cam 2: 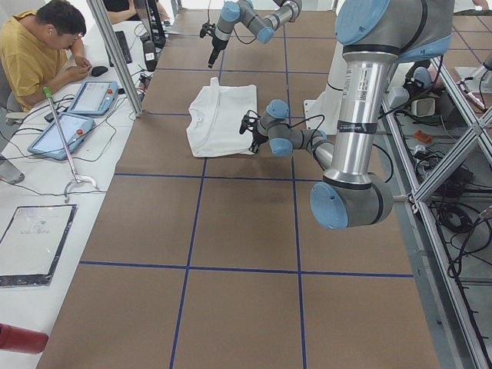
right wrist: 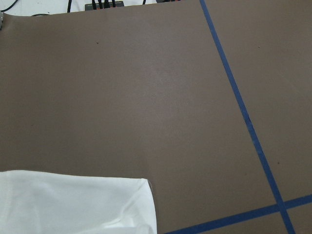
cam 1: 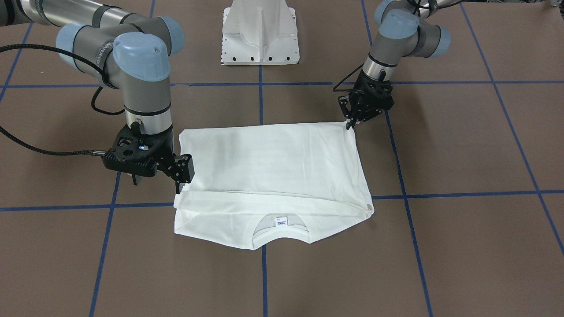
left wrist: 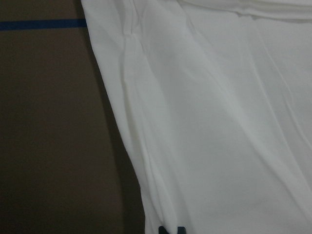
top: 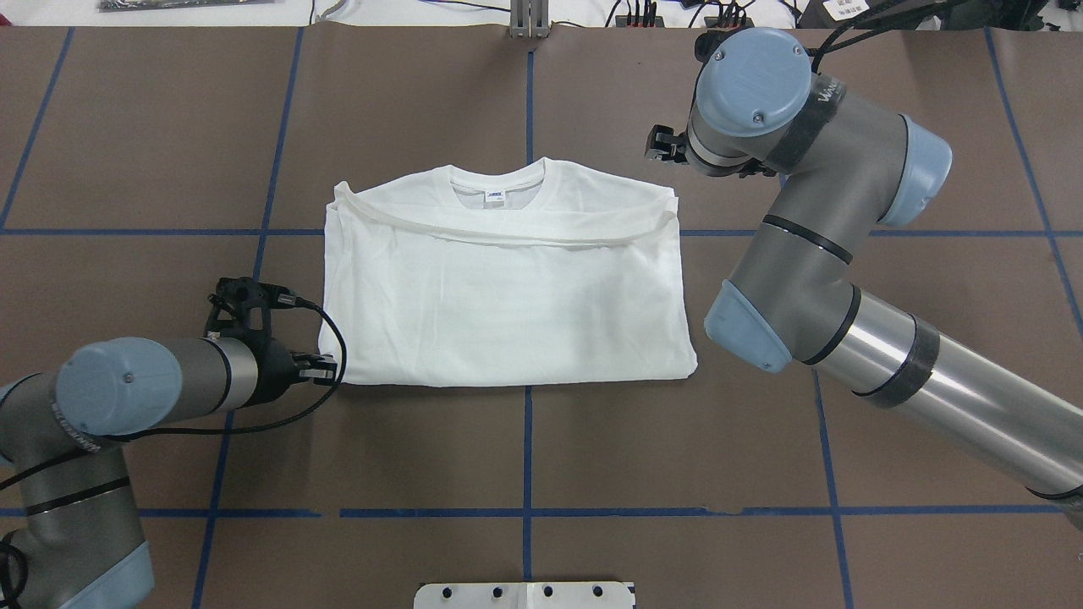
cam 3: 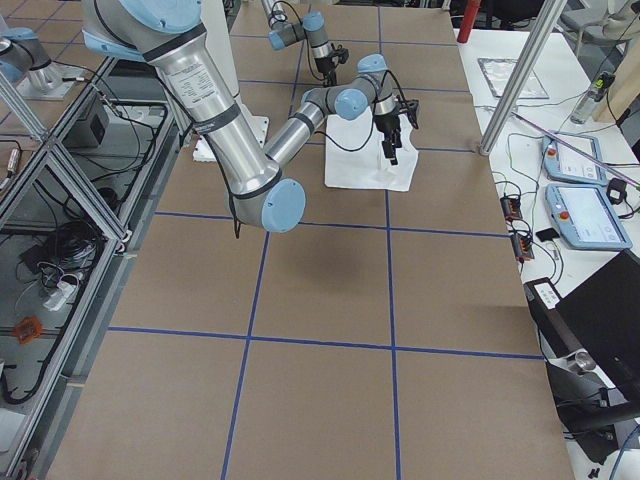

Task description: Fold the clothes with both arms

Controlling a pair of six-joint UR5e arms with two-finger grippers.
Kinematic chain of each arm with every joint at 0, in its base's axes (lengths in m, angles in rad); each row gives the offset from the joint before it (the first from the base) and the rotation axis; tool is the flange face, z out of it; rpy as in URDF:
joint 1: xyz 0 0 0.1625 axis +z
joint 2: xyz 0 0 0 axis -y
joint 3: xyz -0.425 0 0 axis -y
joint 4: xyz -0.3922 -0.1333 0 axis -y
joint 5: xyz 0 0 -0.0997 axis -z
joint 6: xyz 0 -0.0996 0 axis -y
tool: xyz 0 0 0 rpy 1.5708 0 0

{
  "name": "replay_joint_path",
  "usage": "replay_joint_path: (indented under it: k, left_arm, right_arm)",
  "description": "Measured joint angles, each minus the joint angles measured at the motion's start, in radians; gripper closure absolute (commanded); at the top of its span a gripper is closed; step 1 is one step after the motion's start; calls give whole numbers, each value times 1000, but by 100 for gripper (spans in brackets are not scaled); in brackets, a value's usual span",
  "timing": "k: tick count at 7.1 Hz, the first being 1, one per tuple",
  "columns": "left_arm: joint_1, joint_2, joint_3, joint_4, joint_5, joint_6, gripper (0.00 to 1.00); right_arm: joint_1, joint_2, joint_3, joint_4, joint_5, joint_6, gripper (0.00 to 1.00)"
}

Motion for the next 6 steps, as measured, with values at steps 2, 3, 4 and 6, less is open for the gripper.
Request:
replay_joint_path:
  k: [2, 3, 4, 6]
  left_arm:
    - [-135, 36, 19, 1, -1, 192, 100]
    - [-228, 1, 88, 0, -3, 292, 100]
    - [-315, -75, 187, 0, -4, 378, 100]
    - [-442, -315, 483, -4, -3, 497, 100]
  right_arm:
    - [-12, -1, 8, 0, -2, 8, 0]
    - [-20, 0, 15, 0, -3, 16, 0]
    - [-28, 1, 23, 0, -4, 26, 0]
    - [-48, 1, 43, 0, -5, 49, 0]
